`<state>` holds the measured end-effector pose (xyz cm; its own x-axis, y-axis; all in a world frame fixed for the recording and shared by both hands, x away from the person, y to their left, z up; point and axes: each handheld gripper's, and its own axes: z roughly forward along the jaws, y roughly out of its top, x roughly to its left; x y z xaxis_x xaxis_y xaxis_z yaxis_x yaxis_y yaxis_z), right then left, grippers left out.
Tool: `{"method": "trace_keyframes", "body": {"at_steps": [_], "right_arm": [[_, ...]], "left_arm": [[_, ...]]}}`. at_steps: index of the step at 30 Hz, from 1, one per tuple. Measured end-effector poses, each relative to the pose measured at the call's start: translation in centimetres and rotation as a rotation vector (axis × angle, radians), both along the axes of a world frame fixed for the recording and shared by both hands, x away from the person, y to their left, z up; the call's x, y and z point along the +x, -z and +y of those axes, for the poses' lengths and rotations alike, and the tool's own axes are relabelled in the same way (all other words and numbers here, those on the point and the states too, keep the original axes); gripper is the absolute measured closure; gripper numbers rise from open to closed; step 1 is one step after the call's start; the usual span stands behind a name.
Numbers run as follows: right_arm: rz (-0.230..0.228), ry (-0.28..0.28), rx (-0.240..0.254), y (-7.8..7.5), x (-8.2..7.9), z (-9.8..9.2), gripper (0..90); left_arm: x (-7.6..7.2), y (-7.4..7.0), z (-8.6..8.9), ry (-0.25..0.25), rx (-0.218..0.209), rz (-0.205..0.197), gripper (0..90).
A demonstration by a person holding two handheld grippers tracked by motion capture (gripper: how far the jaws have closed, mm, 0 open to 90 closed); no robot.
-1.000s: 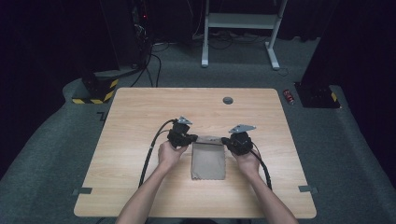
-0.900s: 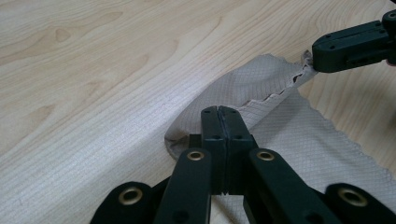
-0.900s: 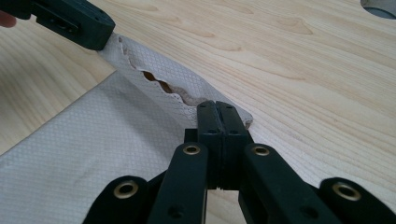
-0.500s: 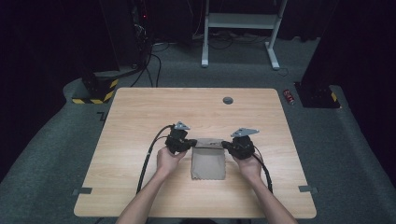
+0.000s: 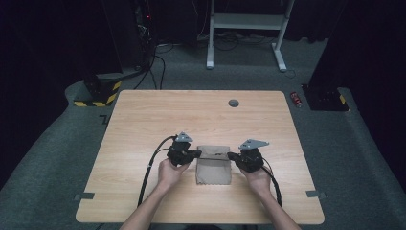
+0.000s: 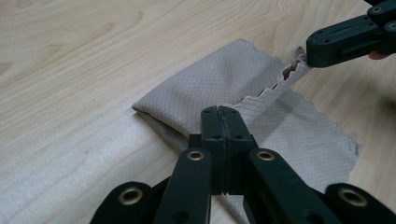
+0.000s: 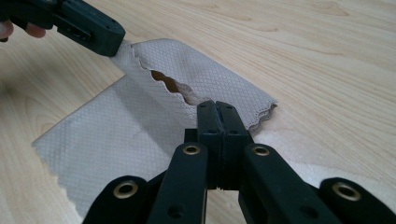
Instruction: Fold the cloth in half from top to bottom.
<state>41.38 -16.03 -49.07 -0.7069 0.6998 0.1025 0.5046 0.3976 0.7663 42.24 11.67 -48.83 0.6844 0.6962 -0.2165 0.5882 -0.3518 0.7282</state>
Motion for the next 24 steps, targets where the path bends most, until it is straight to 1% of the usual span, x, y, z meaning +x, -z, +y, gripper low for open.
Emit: {"method": "trace_keyframes", "body": {"at_steps": [5, 6, 9, 10, 15, 17, 20, 22, 24], "right_arm": [[-0.003, -0.012, 0.003, -0.2, -0.8, -0.1, 89.7], [-0.001, -0.014, 0.004, -0.2, -0.9, -0.1, 89.7], [-0.002, -0.023, 0.011, -0.2, -1.3, -0.2, 89.7], [-0.001, -0.023, 0.014, -0.2, -1.4, -0.2, 89.7], [0.004, -0.029, 0.018, 0.0, -2.0, -0.4, 89.7], [0.004, -0.033, 0.02, 0.1, -2.3, -0.5, 89.7], [0.009, -0.039, 0.023, 0.2, -2.9, -0.6, 89.7], [0.007, -0.047, 0.015, 0.3, -3.4, -0.6, 89.7], [0.005, -0.058, 0.005, 0.5, -3.9, -0.5, 89.7]], "left_arm": [[-0.9, 0.2, 0.0, 0.001, 0.001, -0.004, 89.6], [-1.1, 0.2, 0.0, -0.003, -0.003, 0.0, 89.6], [-1.5, 0.2, 0.1, -0.005, -0.009, -0.004, 89.6], [-1.6, 0.2, 0.1, 0.0, -0.005, -0.011, 89.7], [-2.3, 0.1, 0.1, 0.005, -0.016, -0.013, 89.6], [-2.8, 0.1, 0.0, 0.015, -0.005, -0.025, 89.7], [-3.4, 0.1, -0.1, 0.021, 0.0, -0.028, 89.6], [-3.9, 0.2, 0.0, 0.026, -0.007, -0.028, 89.6], [-4.3, 0.3, 0.0, 0.032, 0.003, -0.035, 89.6]]}}
